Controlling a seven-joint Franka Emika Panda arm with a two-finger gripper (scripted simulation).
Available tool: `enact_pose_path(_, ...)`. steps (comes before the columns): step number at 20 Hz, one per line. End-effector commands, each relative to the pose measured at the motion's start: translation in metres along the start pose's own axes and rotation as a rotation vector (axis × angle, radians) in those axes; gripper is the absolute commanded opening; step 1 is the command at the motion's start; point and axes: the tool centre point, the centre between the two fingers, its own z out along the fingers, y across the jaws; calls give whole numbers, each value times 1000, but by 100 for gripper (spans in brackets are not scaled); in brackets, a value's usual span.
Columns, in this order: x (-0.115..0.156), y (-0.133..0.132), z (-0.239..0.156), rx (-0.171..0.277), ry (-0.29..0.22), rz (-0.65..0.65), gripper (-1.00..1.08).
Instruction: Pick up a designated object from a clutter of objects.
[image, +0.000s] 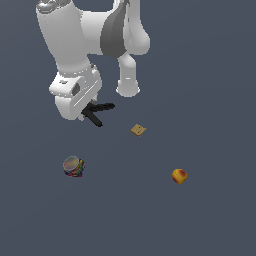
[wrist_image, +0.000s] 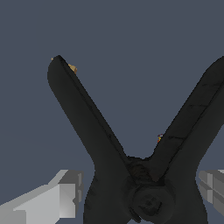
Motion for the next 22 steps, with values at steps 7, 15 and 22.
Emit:
enact_pose_path(7,-46,22,-73,3,-4,-1,-100)
enact_pose_path(15,-71,35,-112,5,-6,-1,-100)
enact_pose_path(22,-78,41,-124,6,-7,-1,-100)
